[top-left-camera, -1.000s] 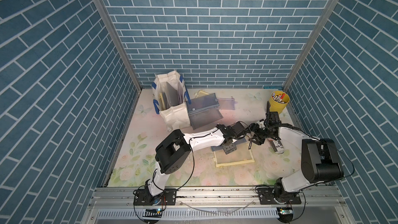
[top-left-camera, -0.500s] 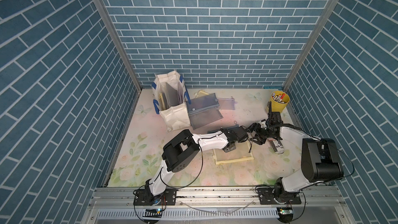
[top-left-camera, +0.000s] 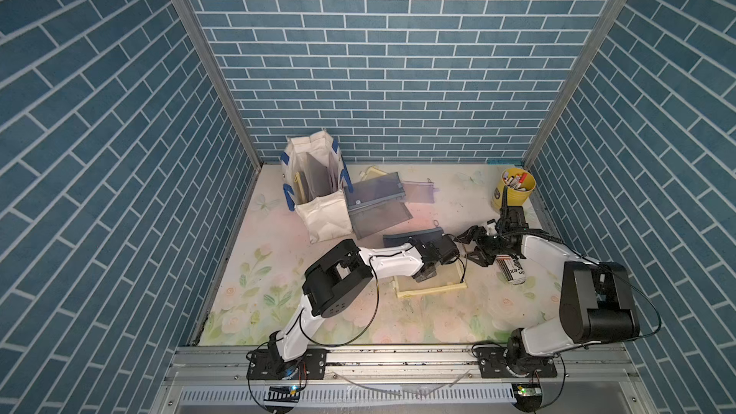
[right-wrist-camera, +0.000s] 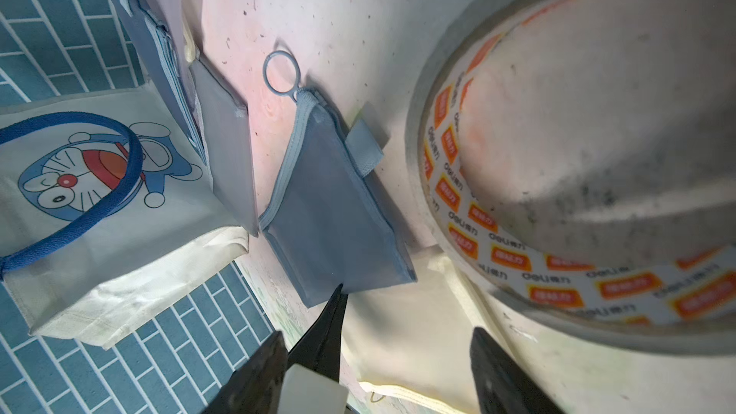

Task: Put the pencil pouch into the canvas bag
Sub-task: Pick up the pencil pouch.

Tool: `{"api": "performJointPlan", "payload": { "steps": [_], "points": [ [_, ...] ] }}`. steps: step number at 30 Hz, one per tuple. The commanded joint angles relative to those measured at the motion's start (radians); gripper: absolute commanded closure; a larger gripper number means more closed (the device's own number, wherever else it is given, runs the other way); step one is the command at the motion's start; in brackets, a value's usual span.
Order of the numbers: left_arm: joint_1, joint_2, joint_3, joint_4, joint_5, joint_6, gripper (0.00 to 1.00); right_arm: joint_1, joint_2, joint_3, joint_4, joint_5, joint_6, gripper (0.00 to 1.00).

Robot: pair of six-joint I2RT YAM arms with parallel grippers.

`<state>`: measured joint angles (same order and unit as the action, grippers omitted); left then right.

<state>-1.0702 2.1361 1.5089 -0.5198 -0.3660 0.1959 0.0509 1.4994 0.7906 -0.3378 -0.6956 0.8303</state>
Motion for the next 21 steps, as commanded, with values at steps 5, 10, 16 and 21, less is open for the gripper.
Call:
{"api": "performJointPlan", "payload": {
  "steps": [5, 10, 16, 21],
  "points": [
    [0.047, -0.141, 0.030, -0.074, 0.028, -0.075, 1.00, -0.005, -0.037, -0.011, -0.014, 0.004, 0.002, 0.27],
    [0.130, -0.253, 0.032, -0.128, 0.136, -0.150, 1.00, -0.007, -0.034, 0.011, -0.007, -0.004, -0.013, 0.27],
    [0.222, -0.355, 0.124, -0.246, 0.308, -0.216, 1.00, -0.007, -0.041, 0.027, 0.031, -0.014, -0.015, 0.27],
    [0.312, -0.418, 0.224, -0.306, 0.413, -0.306, 1.00, -0.006, -0.039, 0.053, 0.050, -0.017, -0.010, 0.27]
  ]
}}
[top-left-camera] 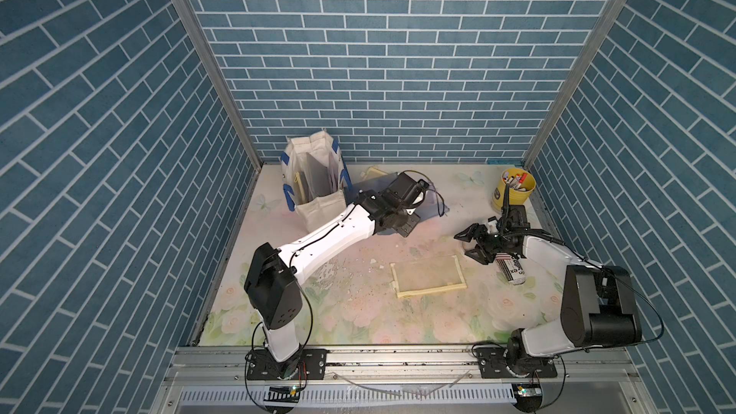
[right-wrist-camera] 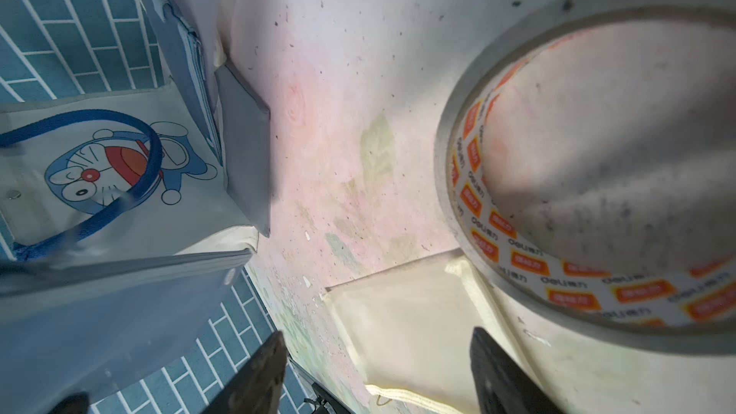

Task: Put the pencil pouch into the canvas bag
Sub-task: Pick up the pencil pouch, then place the pencil pouch in the canvas bag.

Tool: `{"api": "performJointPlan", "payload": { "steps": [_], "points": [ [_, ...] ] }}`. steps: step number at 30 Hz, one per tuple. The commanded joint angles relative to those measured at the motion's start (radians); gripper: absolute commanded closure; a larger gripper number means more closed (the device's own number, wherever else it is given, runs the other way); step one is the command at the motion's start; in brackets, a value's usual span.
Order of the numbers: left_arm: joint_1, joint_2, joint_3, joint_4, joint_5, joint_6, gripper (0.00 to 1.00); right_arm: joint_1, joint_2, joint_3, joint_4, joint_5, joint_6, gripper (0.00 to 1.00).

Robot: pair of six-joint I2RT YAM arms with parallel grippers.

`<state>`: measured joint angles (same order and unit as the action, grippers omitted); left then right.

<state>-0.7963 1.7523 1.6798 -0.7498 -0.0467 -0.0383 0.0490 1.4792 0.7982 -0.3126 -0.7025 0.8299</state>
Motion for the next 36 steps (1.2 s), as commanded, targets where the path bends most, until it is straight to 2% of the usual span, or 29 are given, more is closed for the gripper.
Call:
{"api": "performJointPlan", "payload": {
  "steps": [1, 4, 9, 13, 16, 20, 25, 30, 36],
  "points": [
    [0.055, -0.043, 0.079, -0.091, 0.108, -0.087, 1.00, -0.004, -0.017, 0.051, 0.025, -0.008, -0.011, 0.27],
    [0.108, -0.052, 0.177, -0.138, 0.158, -0.127, 1.00, -0.004, -0.013, 0.071, 0.024, -0.010, -0.012, 0.27],
    [0.205, -0.019, 0.422, -0.292, 0.191, -0.179, 1.00, -0.003, -0.013, 0.115, 0.009, -0.010, -0.015, 0.27],
    [0.324, 0.019, 0.614, -0.403, 0.225, -0.243, 1.00, 0.013, -0.013, 0.179, -0.040, 0.005, -0.045, 0.28],
    [0.421, 0.031, 0.690, -0.435, 0.232, -0.287, 1.00, 0.053, -0.004, 0.261, -0.106, 0.028, -0.100, 0.28],
    [0.566, 0.009, 0.660, -0.377, 0.271, -0.362, 1.00, 0.131, 0.020, 0.377, -0.167, 0.071, -0.158, 0.27],
    [0.681, 0.007, 0.589, -0.278, 0.340, -0.426, 1.00, 0.200, 0.057, 0.453, -0.185, 0.095, -0.165, 0.27],
    [0.722, 0.033, 0.491, -0.195, 0.381, -0.462, 1.00, 0.215, 0.050, 0.428, -0.149, 0.100, -0.134, 0.27],
    [0.728, 0.070, 0.396, -0.107, 0.429, -0.503, 1.00, 0.216, 0.035, 0.418, -0.164, 0.109, -0.140, 0.27]
  ]
}}
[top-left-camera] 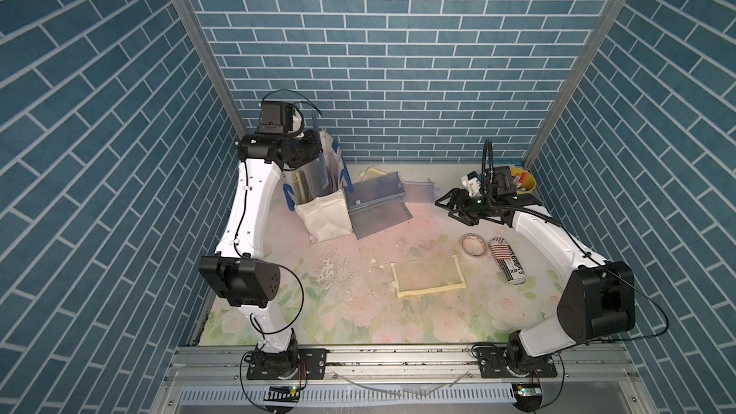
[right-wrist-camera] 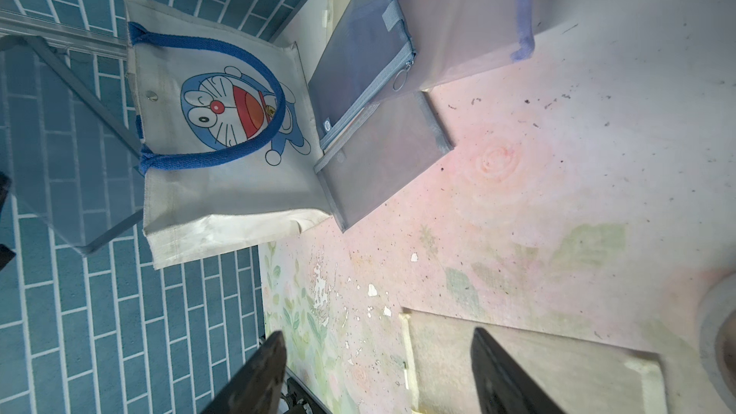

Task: Put the pencil pouch into the canvas bag
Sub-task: Place the pencil pouch in the canvas bag.

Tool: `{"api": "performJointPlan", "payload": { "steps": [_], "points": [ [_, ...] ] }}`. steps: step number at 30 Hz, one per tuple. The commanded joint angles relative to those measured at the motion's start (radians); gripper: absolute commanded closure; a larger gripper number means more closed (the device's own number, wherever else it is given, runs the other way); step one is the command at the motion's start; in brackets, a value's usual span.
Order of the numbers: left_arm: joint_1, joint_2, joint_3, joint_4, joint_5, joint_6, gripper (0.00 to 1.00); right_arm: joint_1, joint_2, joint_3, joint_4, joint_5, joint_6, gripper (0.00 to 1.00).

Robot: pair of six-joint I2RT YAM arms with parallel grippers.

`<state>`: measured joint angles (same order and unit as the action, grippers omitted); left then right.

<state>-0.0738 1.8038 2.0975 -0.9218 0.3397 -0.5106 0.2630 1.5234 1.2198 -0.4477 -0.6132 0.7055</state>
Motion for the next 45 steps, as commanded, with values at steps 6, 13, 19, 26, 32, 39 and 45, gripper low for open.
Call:
{"api": "performJointPlan", "payload": {
  "steps": [6, 13, 19, 26, 32, 39, 45],
  "points": [
    [0.012, 0.024, -0.100, 0.110, 0.052, -0.043, 1.00, 0.001, -0.013, -0.010, -0.027, 0.024, -0.011, 0.27],
    [0.033, 0.009, -0.237, 0.166, 0.047, -0.051, 1.00, 0.000, 0.000, 0.005, -0.030, 0.026, -0.012, 0.27],
    [0.046, 0.040, -0.272, 0.181, 0.031, -0.032, 1.00, 0.001, 0.020, 0.016, -0.024, 0.019, -0.009, 0.27],
    [0.048, 0.099, -0.188, 0.125, -0.026, 0.015, 0.91, 0.001, 0.025, 0.024, -0.027, 0.018, -0.009, 0.28],
    [0.030, 0.063, -0.095, 0.038, -0.170, 0.074, 0.56, 0.001, 0.014, 0.012, -0.031, 0.023, -0.011, 0.28],
    [-0.040, 0.119, 0.042, -0.059, -0.257, 0.134, 0.50, 0.001, 0.038, 0.031, -0.026, 0.014, -0.009, 0.27],
    [-0.069, 0.124, 0.025, -0.033, -0.225, 0.150, 0.54, 0.002, 0.023, 0.018, -0.037, 0.027, -0.008, 0.28]
  ]
}}
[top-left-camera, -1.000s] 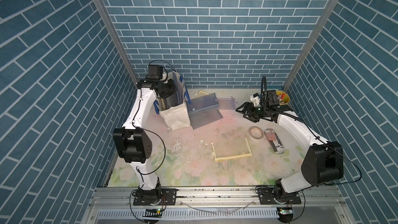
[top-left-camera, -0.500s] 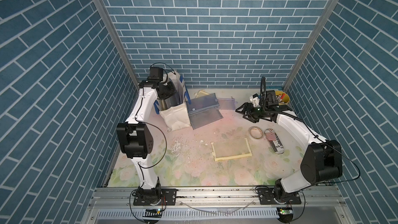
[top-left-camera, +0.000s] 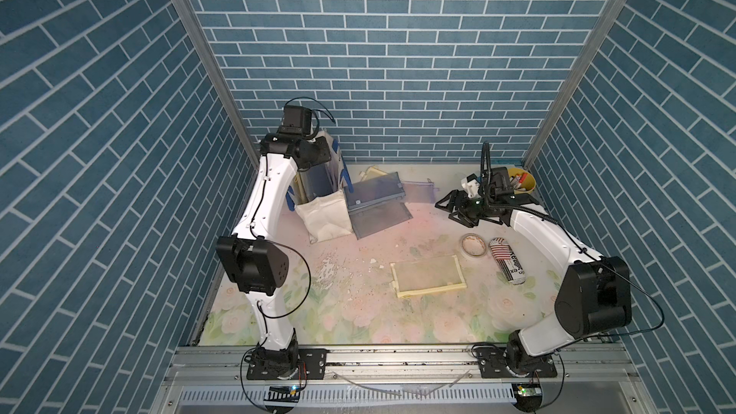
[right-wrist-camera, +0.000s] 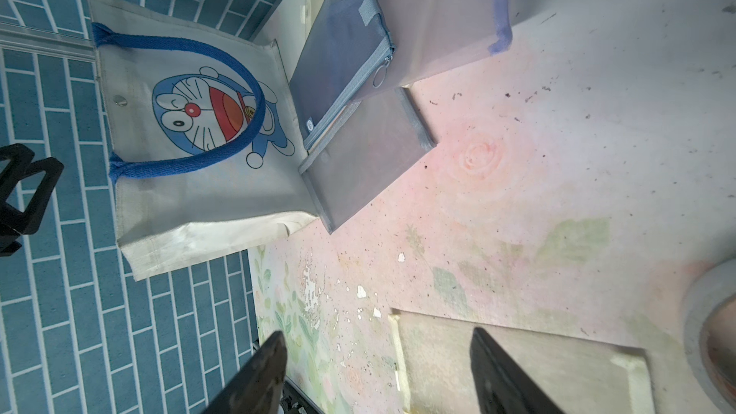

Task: Put the pencil pouch into the canvas bag
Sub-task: Place the pencil pouch in the canvas bag, then pick up the pencil pouch from the center of the board.

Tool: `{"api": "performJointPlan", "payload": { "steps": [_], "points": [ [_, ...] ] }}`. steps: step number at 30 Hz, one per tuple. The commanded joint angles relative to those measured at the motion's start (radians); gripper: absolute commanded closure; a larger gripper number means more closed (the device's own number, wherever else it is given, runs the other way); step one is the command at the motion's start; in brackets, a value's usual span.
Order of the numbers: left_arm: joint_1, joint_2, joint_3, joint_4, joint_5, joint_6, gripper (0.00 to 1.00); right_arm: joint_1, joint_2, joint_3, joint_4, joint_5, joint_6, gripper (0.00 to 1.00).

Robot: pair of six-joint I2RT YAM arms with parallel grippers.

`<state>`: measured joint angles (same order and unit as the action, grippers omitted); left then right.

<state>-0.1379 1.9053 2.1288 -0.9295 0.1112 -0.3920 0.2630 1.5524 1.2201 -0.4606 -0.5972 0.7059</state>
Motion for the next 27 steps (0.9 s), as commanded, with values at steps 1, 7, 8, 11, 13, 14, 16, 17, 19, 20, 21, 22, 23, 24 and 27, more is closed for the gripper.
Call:
{"api": "performJointPlan", "payload": {
  "steps": [1, 7, 8, 11, 13, 14, 16, 17, 19, 20, 21, 22, 23, 24, 27],
  "points": [
    [-0.024, 0.022, 0.010, -0.032, 0.011, 0.051, 0.54, 0.001, -0.015, 0.002, -0.032, 0.018, -0.007, 0.28],
    [-0.233, -0.015, 0.027, -0.106, 0.002, 0.180, 0.49, 0.002, -0.118, -0.186, -0.084, 0.007, 0.022, 0.28],
    [-0.274, -0.033, 0.002, -0.106, 0.000, 0.185, 0.46, 0.002, -0.147, -0.228, -0.101, 0.007, 0.023, 0.28],
    [-0.382, -0.084, -0.099, -0.071, 0.035, 0.189, 0.33, 0.001, -0.228, -0.350, -0.123, -0.011, 0.043, 0.28],
    [-0.430, -0.117, -0.201, -0.002, 0.124, 0.169, 0.27, 0.002, -0.273, -0.419, -0.128, -0.019, 0.068, 0.28],
    [-0.448, -0.127, -0.249, 0.034, 0.167, 0.154, 0.25, 0.002, -0.293, -0.451, -0.126, -0.022, 0.082, 0.28],
    [-0.489, -0.130, -0.334, 0.073, 0.235, 0.138, 0.20, 0.002, -0.320, -0.507, -0.122, -0.027, 0.106, 0.28],
    [-0.507, -0.123, -0.355, 0.072, 0.251, 0.139, 0.18, 0.002, -0.326, -0.527, -0.124, -0.026, 0.113, 0.28],
    [-0.539, -0.096, -0.393, 0.083, 0.314, 0.136, 0.15, 0.002, -0.339, -0.558, -0.123, -0.019, 0.127, 0.28],
    [-0.552, -0.084, -0.407, 0.089, 0.333, 0.137, 0.15, 0.003, -0.345, -0.569, -0.119, -0.019, 0.133, 0.28],
    [-0.565, -0.068, -0.418, 0.090, 0.346, 0.140, 0.15, 0.002, -0.350, -0.584, -0.116, -0.023, 0.138, 0.28],
    [-0.572, -0.050, -0.432, 0.097, 0.367, 0.142, 0.14, 0.002, -0.354, -0.599, -0.116, -0.031, 0.140, 0.28],
    [-0.575, -0.034, -0.449, 0.106, 0.384, 0.143, 0.14, 0.002, -0.356, -0.613, -0.118, -0.033, 0.139, 0.27],
    [-0.577, -0.017, -0.468, 0.119, 0.390, 0.145, 0.14, 0.003, -0.358, -0.630, -0.115, -0.032, 0.139, 0.28],
    [-0.579, 0.025, -0.533, 0.180, 0.402, 0.151, 0.13, 0.002, -0.348, -0.669, -0.081, -0.027, 0.145, 0.27]
  ]
}}
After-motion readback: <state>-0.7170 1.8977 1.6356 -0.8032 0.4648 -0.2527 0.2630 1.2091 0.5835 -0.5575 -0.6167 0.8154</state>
